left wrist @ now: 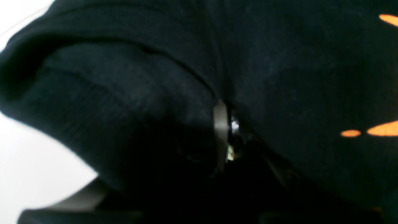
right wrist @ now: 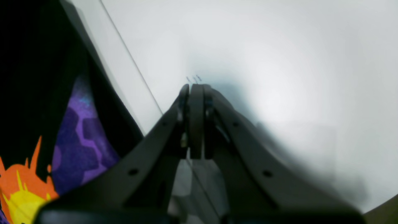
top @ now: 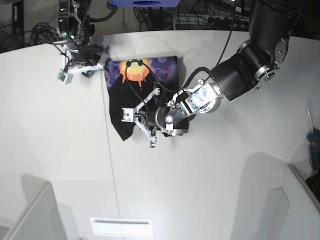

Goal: Fold the T-shirt properly
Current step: 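Flip the bundle over with the left gripper so the sun print faces up, then release the shirt and raise both grippers away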

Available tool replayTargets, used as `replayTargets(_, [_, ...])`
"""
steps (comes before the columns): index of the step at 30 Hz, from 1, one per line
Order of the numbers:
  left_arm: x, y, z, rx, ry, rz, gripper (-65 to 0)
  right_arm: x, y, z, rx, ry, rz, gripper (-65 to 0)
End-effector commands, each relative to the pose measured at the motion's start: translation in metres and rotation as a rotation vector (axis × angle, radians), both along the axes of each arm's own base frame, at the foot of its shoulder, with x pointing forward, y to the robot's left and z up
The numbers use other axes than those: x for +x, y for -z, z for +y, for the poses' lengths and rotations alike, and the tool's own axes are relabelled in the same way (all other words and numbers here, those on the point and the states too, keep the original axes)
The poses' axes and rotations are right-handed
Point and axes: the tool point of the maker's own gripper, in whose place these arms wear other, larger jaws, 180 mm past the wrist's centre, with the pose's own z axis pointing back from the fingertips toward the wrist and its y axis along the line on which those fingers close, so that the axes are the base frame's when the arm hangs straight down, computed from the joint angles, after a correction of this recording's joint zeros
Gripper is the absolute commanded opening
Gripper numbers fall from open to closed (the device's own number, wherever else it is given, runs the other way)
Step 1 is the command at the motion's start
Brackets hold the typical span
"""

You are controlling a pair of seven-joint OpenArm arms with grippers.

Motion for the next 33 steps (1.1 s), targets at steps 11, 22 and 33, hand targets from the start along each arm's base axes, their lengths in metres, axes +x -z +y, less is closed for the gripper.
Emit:
replayTargets(11, [0.005,0.006,0.016,0.096,0.016,-0.032,-32.7,-0.001,-0.001,-0.001,0.002,0.004,0.005,-65.0])
replayTargets(22, [0.036,-0.031,0.009,0.031,-0.017,-0.103,-12.0,-0.001,-0.002,0.001,0.004,-0.001,0.004,-65.0])
replayTargets(33, [0.077,-0.122,0.015,-0.238,-0.237,-0.231,-12.8,0.009,-0.024,-0.005,-0.022,0.005,-0.078,-65.0])
